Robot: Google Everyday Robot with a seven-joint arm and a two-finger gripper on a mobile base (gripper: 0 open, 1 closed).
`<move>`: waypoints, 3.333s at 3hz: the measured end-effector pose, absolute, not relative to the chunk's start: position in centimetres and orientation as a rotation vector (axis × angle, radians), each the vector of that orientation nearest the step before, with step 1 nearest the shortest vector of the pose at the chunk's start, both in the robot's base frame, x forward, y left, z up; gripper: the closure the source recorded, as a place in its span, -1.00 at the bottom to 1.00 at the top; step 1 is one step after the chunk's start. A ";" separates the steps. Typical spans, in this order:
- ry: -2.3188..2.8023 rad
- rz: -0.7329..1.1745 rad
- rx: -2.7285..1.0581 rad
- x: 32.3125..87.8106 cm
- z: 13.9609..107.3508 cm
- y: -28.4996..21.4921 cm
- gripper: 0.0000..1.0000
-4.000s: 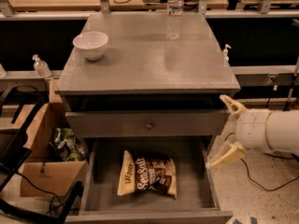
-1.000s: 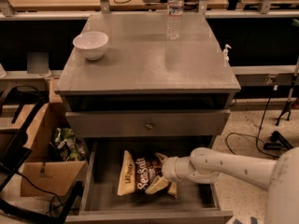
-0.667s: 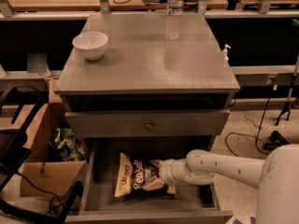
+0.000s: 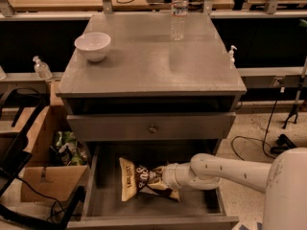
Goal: Pick brown chip bag from middle drawer and place on counter
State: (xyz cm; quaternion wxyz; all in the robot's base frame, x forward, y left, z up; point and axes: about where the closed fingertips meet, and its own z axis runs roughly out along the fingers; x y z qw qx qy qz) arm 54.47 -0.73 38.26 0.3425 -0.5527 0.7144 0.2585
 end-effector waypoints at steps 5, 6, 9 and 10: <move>1.847 0.688 -1.488 44.9 56.1 -0.9 1.00; 1.911 0.588 -1.413 44.1 65.4 -2.9 1.00; 1.911 0.400 -1.385 45.9 75.8 -4.8 1.00; 1.925 0.363 -1.411 47.4 78.6 -5.4 1.00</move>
Offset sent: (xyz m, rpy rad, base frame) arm -0.0133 0.0022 0.0289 -0.0010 -0.0329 0.0150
